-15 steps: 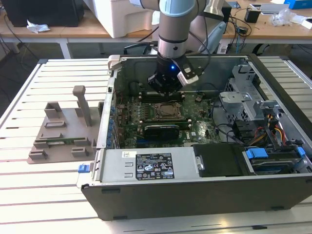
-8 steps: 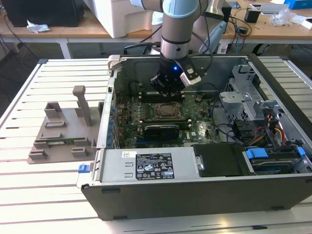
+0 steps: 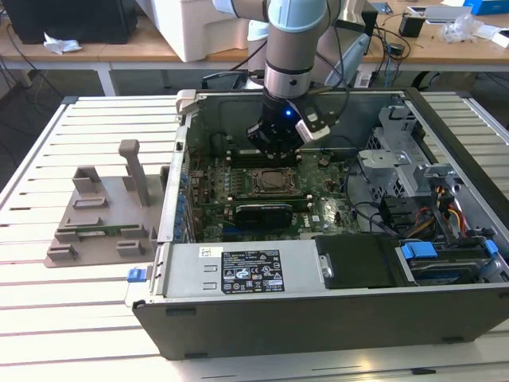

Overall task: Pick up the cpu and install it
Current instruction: 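Install the first cpu locking lever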

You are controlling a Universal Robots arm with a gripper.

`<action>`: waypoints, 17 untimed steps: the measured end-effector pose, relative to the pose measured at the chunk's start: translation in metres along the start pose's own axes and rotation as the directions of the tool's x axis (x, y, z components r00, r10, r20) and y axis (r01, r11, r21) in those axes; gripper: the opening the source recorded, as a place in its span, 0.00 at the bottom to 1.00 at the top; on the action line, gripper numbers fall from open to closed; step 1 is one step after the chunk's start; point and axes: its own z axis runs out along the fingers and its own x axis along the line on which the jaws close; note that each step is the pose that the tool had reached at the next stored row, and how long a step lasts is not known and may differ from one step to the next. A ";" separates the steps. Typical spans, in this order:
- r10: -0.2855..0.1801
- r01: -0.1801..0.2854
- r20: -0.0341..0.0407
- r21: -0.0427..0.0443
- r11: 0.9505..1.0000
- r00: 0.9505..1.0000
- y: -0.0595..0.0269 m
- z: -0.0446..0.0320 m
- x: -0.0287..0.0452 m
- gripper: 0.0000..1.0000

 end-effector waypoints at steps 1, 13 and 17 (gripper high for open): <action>-0.001 0.001 0.001 -0.001 1.000 1.000 0.0008 -0.0008 -0.0001 0.11; 0.001 -0.001 -0.004 0.061 0.998 1.000 -0.0114 -0.0144 0.0012 0.11; 0.001 -0.001 -0.005 0.079 0.997 1.000 -0.0209 -0.0149 0.0018 0.11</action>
